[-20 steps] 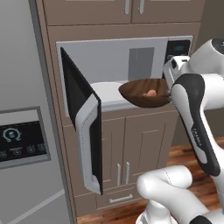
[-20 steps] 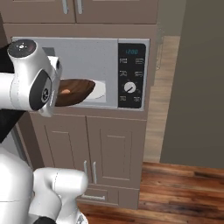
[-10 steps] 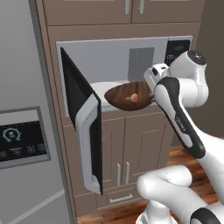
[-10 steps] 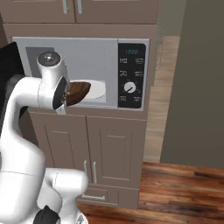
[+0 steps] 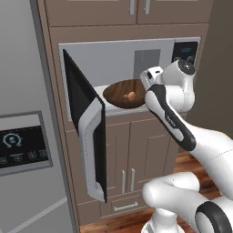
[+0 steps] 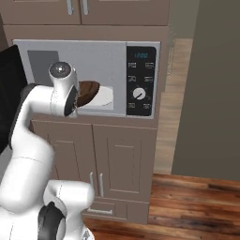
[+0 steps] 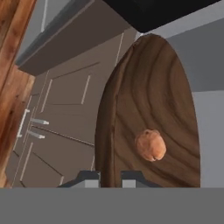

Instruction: Pick the mushroom from the sink and place it in the bowl. Then pick the bowl and place it in the microwave. Then close the microwave door and press the start button.

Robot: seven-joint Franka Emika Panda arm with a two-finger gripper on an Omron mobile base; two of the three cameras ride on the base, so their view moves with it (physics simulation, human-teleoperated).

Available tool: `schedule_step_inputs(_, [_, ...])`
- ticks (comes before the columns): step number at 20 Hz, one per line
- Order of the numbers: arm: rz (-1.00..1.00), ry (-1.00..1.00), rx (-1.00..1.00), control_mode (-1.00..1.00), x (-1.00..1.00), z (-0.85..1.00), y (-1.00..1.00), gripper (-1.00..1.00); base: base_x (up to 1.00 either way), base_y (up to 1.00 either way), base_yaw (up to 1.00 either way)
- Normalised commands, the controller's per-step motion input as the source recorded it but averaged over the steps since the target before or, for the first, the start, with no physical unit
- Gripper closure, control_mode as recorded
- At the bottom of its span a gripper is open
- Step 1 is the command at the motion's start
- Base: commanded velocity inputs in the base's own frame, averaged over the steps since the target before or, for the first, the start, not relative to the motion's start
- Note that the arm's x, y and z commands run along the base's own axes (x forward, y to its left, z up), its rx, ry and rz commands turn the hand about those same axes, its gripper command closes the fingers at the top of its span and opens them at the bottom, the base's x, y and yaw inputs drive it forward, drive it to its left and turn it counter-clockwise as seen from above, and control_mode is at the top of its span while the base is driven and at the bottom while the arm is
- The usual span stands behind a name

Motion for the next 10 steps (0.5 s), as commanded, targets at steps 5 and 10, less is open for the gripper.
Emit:
schedule_step_inputs(5, [0.00,0.00,0.00,-1.00,0.60,-0.19,0.18,1.00,0.00,0.00,0.00])
schedule_step_inputs(10, [0.00,0.04,0.00,-1.00,0.57,-0.09,0.27,1.00,0.00,0.00,0.00])
